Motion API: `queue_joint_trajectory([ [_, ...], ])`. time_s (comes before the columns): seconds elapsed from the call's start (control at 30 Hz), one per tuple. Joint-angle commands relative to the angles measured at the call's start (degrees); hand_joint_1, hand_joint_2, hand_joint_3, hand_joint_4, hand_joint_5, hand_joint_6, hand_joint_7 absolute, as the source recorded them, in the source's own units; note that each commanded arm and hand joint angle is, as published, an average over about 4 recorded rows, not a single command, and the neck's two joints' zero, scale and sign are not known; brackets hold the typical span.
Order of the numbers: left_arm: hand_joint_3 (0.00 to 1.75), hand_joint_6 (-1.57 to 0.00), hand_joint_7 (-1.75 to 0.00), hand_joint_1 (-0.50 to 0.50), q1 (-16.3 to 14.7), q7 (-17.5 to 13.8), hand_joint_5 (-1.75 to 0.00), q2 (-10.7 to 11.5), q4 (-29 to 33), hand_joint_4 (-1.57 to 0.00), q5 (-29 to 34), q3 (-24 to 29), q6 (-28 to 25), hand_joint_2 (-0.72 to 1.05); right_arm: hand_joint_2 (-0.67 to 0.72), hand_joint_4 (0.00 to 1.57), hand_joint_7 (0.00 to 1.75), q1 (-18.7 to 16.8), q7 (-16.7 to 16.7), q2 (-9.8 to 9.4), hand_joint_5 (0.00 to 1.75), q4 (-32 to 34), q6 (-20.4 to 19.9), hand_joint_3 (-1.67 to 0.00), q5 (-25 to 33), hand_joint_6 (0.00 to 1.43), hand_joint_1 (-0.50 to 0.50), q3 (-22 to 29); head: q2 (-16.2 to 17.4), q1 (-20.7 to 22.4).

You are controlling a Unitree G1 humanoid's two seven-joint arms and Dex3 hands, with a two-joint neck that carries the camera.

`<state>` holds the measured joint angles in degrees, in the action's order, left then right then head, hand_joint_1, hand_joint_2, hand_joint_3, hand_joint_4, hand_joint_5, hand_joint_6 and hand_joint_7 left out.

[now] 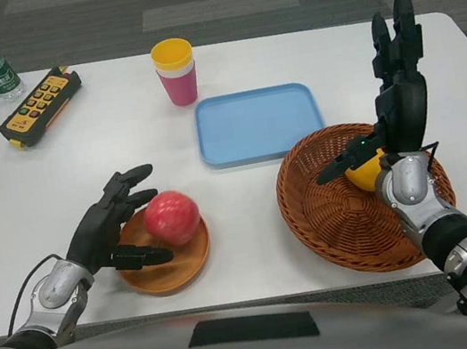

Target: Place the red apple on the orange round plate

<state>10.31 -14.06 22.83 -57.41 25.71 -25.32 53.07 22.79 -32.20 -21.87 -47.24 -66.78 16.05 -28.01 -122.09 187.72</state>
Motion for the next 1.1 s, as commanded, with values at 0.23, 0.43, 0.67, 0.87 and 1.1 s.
queue_joint_trajectory([
  [0.23,0.00,0.00,-0.35,-0.32,0.02,0.26,-0.56,0.11,0.37,0.00,-1.21,0.20,0.87,0.60,0.63,0.09,0.00,0.41,-0.16,-0.37,0.00,-0.14,-0.01,0.00,0.43,0.00,-0.17,0.06,0.04,0.00],
  [0.43,0.00,0.00,-0.35,-0.44,0.02,1.91,-0.62,0.11,0.28,0.00,-1.23,0.38,2.98,0.54,0.61,0.09,0.00,0.45,-0.23,-0.37,0.00,-0.14,-0.01,0.00,0.48,0.00,-0.17,0.06,0.03,0.09],
  [0.67,0.02,0.00,-0.35,-0.49,-0.40,2.86,-0.69,0.42,1.00,0.00,0.84,0.71,4.93,0.34,0.66,0.09,0.00,0.48,-0.16,-0.37,0.00,-0.22,-0.01,0.00,0.48,0.00,-0.17,0.06,-0.10,0.13],
  [0.87,0.04,0.00,-0.35,-0.50,-1.21,3.52,-0.72,0.99,2.74,0.00,6.86,0.14,5.68,0.21,0.63,0.09,0.00,0.50,-0.23,-0.41,0.00,-0.27,-0.01,0.00,0.48,0.00,-0.17,0.02,-0.09,0.13],
  [1.1,0.09,0.00,-0.31,-0.50,-1.54,6.13,-0.49,0.81,10.17,0.00,15.95,0.97,5.99,-0.26,0.61,0.09,0.00,0.52,-0.23,-0.46,0.00,-0.31,-0.01,0.00,0.48,0.00,-0.17,-0.14,-0.41,0.30],
])
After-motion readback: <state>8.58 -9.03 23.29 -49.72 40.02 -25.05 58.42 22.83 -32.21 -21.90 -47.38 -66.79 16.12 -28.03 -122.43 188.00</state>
